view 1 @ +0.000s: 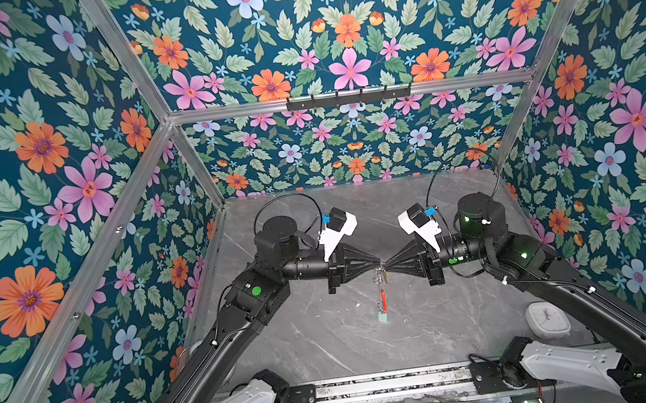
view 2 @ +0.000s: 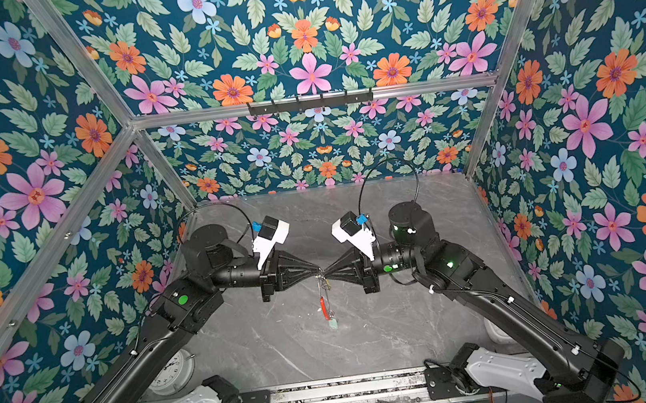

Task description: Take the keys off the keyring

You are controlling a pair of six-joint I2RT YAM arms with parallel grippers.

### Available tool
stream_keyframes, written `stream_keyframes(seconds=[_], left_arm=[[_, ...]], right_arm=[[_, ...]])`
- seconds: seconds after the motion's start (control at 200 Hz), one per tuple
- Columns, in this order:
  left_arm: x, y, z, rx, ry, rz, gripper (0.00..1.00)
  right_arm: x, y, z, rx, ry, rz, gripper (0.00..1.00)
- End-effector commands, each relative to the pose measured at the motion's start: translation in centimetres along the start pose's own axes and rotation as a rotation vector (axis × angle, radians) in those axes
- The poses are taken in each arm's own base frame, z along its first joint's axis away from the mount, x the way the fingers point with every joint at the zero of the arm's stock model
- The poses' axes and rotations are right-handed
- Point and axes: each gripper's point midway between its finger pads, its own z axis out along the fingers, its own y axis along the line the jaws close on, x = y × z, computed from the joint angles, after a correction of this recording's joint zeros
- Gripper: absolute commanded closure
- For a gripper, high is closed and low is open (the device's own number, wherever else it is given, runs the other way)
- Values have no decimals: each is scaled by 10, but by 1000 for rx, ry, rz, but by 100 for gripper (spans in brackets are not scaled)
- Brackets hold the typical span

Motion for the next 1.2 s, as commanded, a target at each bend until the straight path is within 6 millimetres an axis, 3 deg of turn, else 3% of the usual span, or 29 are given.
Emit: stream_keyframes(seconds=[0.0, 0.535, 0.68, 0.84, 0.95, 0.995, 1.195], left_arm=[[-10, -5, -1, 18, -42, 41, 100], [-32, -13, -6, 51, -190, 38, 100], [-32, -13, -7, 54, -228, 34, 100], [-27, -9, -8, 22, -209, 45, 100], [-24, -6, -9, -4, -213, 63, 100], [-24, -6, -10, -16, -218, 73, 100], [-28, -8, -15, -27, -280, 124, 100]], right_arm=[[-6, 3, -1, -12, -22, -23, 100], [4, -13, 11, 34, -53, -1, 100], [5, -17, 18, 44, -51, 10, 100], [2, -15, 10, 89, -59, 3, 100], [-4, -7, -2, 116, -83, -25, 69], [-8, -2, -7, 122, -101, -42, 62], [-43, -1, -22, 177, -280, -77, 52]])
